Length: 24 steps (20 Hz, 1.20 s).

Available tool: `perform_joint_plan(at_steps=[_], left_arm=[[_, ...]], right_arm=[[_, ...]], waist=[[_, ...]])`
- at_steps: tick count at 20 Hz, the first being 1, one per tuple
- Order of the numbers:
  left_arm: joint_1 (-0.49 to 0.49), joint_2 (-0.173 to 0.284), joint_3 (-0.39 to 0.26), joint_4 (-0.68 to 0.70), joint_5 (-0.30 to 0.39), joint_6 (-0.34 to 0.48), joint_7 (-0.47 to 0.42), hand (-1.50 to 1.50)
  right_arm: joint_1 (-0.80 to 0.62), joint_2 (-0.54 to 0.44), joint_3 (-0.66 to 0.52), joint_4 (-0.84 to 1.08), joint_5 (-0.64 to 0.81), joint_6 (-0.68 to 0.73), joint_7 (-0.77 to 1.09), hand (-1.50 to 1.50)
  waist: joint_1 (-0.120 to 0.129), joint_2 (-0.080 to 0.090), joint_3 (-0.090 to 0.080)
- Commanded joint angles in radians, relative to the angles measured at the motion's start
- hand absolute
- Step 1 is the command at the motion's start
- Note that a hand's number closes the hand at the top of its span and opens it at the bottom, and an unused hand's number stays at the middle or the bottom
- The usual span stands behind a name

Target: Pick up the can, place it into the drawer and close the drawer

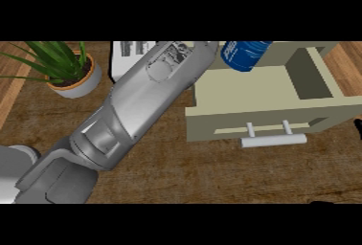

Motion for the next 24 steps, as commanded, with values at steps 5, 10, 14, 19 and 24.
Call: perform_joint_plan(at_steps=[5,10,14,19,24], left_arm=[[-0.009,0.0,-0.062,0.125,0.066,0.003,-0.106,1.5],[-0.023,0.0,-0.119,0.151,0.106,0.048,-0.114,1.5],[-0.009,0.0,-0.165,0.177,0.115,0.067,-0.123,1.5],[-0.001,0.0,-0.217,0.206,0.109,0.05,-0.173,1.5],[0.033,0.0,-0.262,0.184,0.152,0.145,-0.163,-1.5]], right_arm=[[-0.015,-0.012,-0.006,-0.026,-0.014,-0.006,0.04,-1.5],[-0.052,0.015,0.041,0.06,0.063,-0.014,-0.045,-1.5],[-0.042,0.016,0.029,0.019,0.029,-0.021,0.001,-1.5],[-0.036,-0.01,0.001,0.009,0.007,-0.004,-0.001,-1.5],[-0.064,-0.001,0.057,0.004,0.051,-0.007,0.004,-1.5]], waist=[[-0.014,0.006,0.0],[-0.031,0.013,0.001],[-0.031,0.008,0.0],[-0.037,0.01,0.001],[-0.074,0.02,0.001]])
